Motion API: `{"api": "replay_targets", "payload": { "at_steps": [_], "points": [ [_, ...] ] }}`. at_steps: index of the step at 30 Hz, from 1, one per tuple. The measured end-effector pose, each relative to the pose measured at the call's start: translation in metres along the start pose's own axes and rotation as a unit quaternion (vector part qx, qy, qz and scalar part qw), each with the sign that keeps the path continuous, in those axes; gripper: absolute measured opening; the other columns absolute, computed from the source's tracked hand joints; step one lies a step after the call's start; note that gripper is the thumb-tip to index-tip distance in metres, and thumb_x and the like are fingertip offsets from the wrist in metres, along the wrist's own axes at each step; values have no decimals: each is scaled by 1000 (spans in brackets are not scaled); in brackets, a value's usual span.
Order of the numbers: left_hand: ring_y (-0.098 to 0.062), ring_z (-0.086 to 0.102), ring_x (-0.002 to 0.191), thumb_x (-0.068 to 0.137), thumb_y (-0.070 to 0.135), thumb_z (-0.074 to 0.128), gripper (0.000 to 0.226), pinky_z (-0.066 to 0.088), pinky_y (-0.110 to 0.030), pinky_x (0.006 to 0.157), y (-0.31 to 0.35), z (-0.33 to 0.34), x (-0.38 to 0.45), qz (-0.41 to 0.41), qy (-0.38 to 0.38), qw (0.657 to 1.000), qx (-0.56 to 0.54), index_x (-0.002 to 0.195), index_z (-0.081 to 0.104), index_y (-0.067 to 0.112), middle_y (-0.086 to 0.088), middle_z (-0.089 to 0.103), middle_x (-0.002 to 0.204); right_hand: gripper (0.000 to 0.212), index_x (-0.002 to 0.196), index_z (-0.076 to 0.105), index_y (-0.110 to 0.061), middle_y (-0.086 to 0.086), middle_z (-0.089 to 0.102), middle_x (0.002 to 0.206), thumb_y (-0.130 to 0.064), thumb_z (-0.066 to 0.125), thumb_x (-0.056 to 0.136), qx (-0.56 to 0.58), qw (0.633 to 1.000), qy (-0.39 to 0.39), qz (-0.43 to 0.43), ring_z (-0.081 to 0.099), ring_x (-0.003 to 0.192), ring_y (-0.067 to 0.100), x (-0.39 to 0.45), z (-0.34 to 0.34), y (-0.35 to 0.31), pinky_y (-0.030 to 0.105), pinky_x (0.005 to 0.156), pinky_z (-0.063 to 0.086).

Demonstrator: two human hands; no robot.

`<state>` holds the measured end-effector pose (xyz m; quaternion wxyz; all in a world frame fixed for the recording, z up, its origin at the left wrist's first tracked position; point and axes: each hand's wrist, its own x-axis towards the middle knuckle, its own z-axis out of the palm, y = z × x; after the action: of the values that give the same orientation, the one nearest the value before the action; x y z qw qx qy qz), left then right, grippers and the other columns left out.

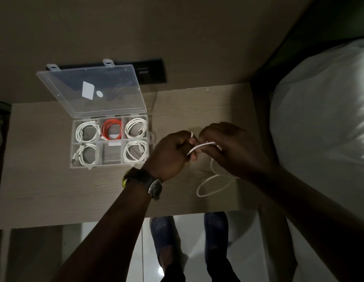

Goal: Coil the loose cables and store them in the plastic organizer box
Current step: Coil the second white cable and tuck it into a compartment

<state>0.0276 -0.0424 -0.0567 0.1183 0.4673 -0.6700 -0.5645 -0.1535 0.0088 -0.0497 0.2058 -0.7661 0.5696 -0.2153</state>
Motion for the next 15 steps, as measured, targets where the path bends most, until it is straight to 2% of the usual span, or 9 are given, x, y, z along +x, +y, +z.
{"api": "replay_targets", "payload": {
  "at_steps": [2, 4, 5, 7, 8, 10, 12, 14, 15],
  "points": [
    [-8, 46, 44, 102, 36, 42, 47, 38, -19, 48, 9, -2, -1, -83, -27, 994, -68, 78, 67, 5, 2, 56, 54, 13, 98, 65, -18, 1, 65, 93, -31, 62, 93, -14, 1000, -9, -10, 59, 86, 25, 5, 1, 5, 44, 66, 51],
    [-8, 40, 41, 99, 52, 39, 60, 31, -16, 42, 15, -10, -3, -149, -73, 983, -74, 79, 72, 6, 3, 49, 50, 21, 99, 65, -18, 0, 65, 95, -37, 59, 93, -24, 1000, 0, -1, 58, 88, 24, 8, 3, 9, 43, 66, 50],
    [-9, 36, 40, 97, 55, 41, 61, 28, -16, 39, 16, -14, -5, -168, -103, 976, -92, 79, 73, 6, 3, 45, 50, 24, 99, 65, -18, 0, 65, 94, -40, 57, 92, -23, 1000, 9, 11, 58, 88, 24, 10, 5, 12, 42, 67, 50],
    [-8, 29, 40, 96, 49, 46, 52, 21, -17, 38, 18, -22, -9, -184, -140, 954, -190, 79, 70, 6, 4, 38, 51, 27, 95, 64, -19, -2, 65, 89, -44, 55, 91, 2, 999, 19, 38, 59, 84, 22, 11, 8, 16, 40, 67, 50],
    [-7, 27, 41, 97, 44, 47, 45, 17, -18, 38, 18, -25, -10, -194, -137, 935, -264, 78, 67, 8, 5, 35, 52, 27, 94, 63, -20, -3, 64, 87, -45, 54, 92, 25, 998, 21, 49, 59, 80, 19, 11, 11, 17, 37, 65, 49],
    [-5, 26, 40, 97, 35, 46, 34, 15, -19, 40, 18, -26, -9, -210, -109, 866, -440, 75, 60, 13, 7, 33, 53, 18, 93, 60, -25, -8, 61, 83, -42, 58, 91, 86, 992, 38, 89, 57, 73, 11, 10, 19, 19, 31, 62, 46],
    [-4, 29, 40, 98, 28, 42, 29, 17, -19, 41, 17, -23, -7, -206, -66, 795, -567, 76, 56, 15, 8, 34, 53, 14, 97, 58, -27, -6, 59, 84, -25, 65, 85, 162, 972, 42, 168, 59, 72, 12, 8, 29, 19, 30, 61, 50],
    [-4, 32, 40, 98, 22, 37, 28, 21, -18, 41, 16, -19, -3, -196, -17, 758, -622, 76, 54, 15, 9, 36, 53, 22, 96, 59, -25, 2, 59, 92, -7, 64, 85, 294, 920, 26, 258, 64, 75, 20, 5, 38, 15, 37, 57, 58],
    [-5, 34, 40, 99, 20, 36, 29, 23, -17, 40, 17, -16, -1, -192, 10, 744, -640, 77, 54, 15, 8, 38, 53, 21, 93, 60, -24, 3, 59, 92, -4, 62, 87, 352, 887, 20, 297, 67, 73, 24, 5, 43, 12, 36, 52, 58]
  ]
}}
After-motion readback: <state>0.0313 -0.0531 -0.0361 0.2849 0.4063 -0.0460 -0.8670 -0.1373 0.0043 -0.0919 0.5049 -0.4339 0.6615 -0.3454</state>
